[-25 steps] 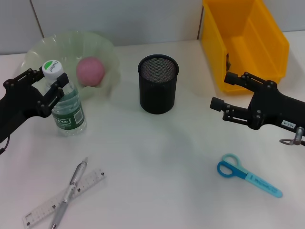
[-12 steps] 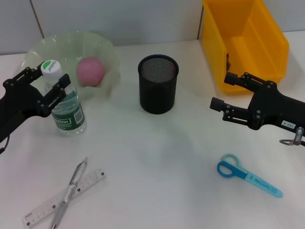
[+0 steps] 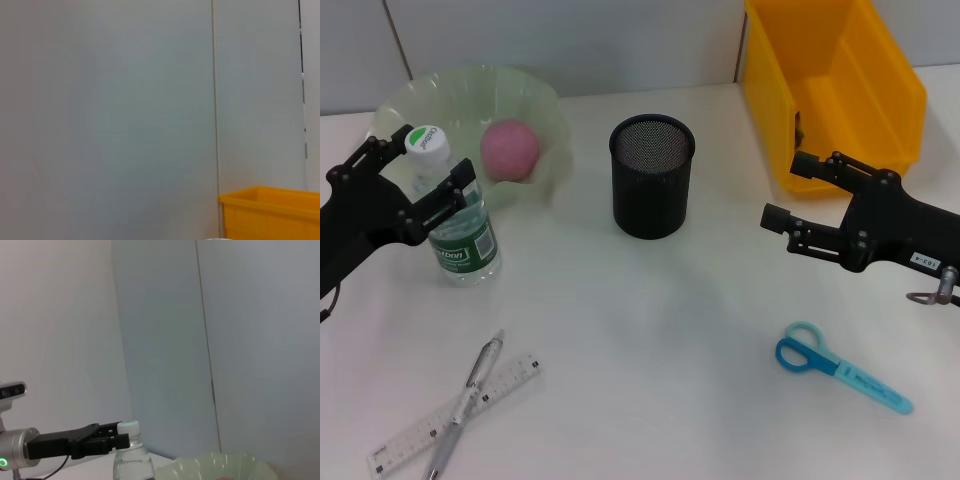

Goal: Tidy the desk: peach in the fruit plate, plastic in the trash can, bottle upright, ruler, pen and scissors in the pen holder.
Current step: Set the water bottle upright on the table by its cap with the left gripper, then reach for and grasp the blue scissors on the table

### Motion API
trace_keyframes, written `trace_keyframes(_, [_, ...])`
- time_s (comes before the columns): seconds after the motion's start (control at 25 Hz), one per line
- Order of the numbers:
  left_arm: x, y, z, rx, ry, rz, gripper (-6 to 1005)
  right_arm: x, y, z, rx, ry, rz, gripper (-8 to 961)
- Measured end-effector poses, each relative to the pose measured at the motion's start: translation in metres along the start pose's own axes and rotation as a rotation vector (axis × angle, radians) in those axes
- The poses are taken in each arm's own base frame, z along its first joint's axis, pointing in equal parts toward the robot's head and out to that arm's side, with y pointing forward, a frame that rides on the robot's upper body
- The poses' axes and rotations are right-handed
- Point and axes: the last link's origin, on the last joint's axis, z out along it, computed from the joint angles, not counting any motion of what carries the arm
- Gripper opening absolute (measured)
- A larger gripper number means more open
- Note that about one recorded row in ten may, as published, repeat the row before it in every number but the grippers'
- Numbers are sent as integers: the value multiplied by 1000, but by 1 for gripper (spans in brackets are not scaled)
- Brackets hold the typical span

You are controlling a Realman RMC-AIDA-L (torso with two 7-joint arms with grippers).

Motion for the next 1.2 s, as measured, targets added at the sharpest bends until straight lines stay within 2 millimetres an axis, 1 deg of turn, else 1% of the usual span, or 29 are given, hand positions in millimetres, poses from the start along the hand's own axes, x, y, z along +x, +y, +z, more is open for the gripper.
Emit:
trace_keyframes(0.48, [7, -5, -6, 13, 36, -29, 799, 0, 0, 0, 1, -2, 3, 831])
trace_keyframes(0.72, [17, -11, -20, 19, 86, -65, 799, 0, 0, 0, 1, -2, 3, 831])
trace_keyframes(0.8, [17, -11, -20, 19, 86, -65, 798, 0, 0, 0, 1, -1, 2, 831])
trace_keyframes(0.84, [23, -12, -29, 18, 120, -92, 798, 0, 0, 0, 2, -1, 2, 831])
trace_keyframes(0.92, [25, -13, -32, 13, 133, -99, 798, 0, 0, 0, 2, -1, 0, 831])
trace_keyframes(0.96, [31, -12, -39, -16, 165, -125, 798, 0, 0, 0, 1, -2, 0, 831])
trace_keyframes(1.2, [43, -12, -48, -102, 188, -165, 797, 0, 0, -1, 1, -1, 0, 831])
